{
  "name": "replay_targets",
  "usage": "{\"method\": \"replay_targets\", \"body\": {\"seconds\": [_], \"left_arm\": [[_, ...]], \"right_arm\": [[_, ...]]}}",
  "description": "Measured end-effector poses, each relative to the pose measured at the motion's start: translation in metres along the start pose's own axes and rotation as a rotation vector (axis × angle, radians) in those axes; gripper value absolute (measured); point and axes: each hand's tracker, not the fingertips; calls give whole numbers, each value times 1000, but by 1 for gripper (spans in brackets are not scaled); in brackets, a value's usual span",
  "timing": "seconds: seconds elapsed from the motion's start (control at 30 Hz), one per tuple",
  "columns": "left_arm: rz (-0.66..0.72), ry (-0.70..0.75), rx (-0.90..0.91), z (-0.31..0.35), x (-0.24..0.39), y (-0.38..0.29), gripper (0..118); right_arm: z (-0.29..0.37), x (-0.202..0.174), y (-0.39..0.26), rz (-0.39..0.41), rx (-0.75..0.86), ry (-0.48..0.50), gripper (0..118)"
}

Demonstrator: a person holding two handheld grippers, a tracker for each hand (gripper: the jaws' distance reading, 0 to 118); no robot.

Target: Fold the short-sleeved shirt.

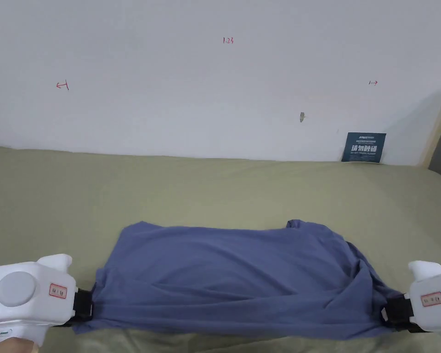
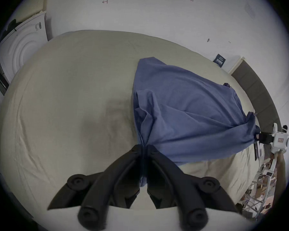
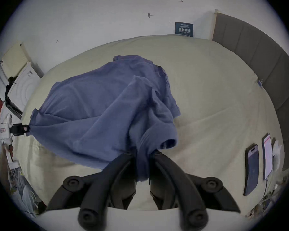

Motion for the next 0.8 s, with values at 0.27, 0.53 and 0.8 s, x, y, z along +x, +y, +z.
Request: {"method": "replay_targets", "body": {"seconds": [0.27,0.53,0.8], "left_arm": [[12,-26,-47,33,-8,-48,6],[77,-26,-136,17,-24,-89,6],[124,-55,-153,16,-31,-89,18]], "right_arm": [[38,5,-50,-7,-38,10,13],[27,14,-98,-26,-106,-4,13],[15,13,-101,-11,-121,-23,27]]}}
